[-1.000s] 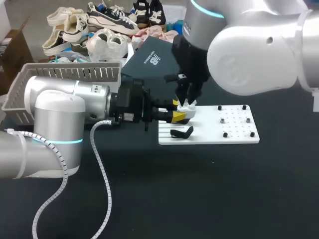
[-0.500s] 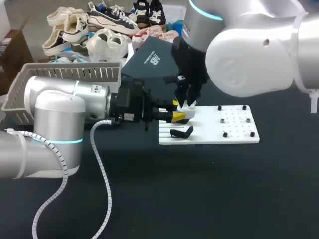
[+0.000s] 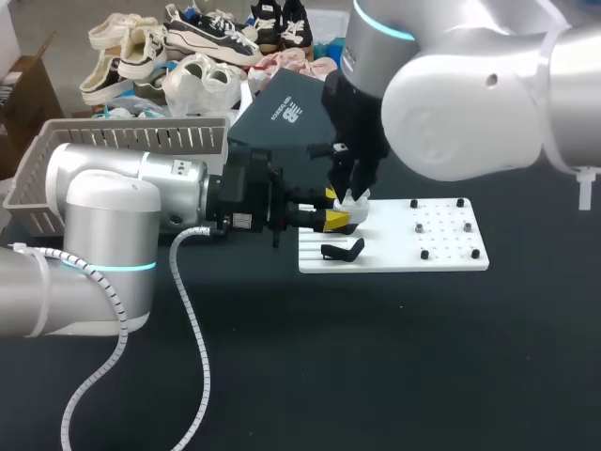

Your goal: Pick up each earbud case from the left stands, insert the matching earbuds, close the lid, and place the case in the box.

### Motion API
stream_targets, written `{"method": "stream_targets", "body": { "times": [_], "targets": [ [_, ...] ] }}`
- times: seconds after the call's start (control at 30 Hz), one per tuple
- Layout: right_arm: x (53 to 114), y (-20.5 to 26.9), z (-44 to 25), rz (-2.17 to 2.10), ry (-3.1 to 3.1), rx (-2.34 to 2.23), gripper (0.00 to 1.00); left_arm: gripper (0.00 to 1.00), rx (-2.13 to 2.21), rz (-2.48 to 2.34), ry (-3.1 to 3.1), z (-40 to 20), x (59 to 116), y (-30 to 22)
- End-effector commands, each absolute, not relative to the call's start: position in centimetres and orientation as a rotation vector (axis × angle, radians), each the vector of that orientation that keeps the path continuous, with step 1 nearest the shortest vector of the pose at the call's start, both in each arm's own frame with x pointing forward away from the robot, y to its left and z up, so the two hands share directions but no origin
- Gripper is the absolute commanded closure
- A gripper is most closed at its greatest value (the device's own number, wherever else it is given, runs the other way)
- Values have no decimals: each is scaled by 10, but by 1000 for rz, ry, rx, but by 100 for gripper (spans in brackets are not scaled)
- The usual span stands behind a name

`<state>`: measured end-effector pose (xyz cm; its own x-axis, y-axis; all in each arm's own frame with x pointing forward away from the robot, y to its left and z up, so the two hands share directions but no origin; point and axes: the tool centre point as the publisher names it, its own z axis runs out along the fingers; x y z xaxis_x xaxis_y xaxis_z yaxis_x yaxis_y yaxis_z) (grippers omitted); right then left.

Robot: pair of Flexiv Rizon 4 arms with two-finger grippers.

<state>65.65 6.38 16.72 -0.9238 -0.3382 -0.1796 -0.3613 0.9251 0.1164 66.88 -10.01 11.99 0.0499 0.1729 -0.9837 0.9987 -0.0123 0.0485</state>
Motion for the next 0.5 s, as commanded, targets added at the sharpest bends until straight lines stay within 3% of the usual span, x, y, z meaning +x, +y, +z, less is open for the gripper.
{"method": "stream_targets", "body": {
  "times": [0.03,0.5],
  "targets": [
    [658,65,167,222,2932,-535,100,100,1361,-1085,1295,120,667,-101],
    [659,63,161,218,2940,-521,100,100,1361,-1085,1295,120,667,-101]
  ]
}}
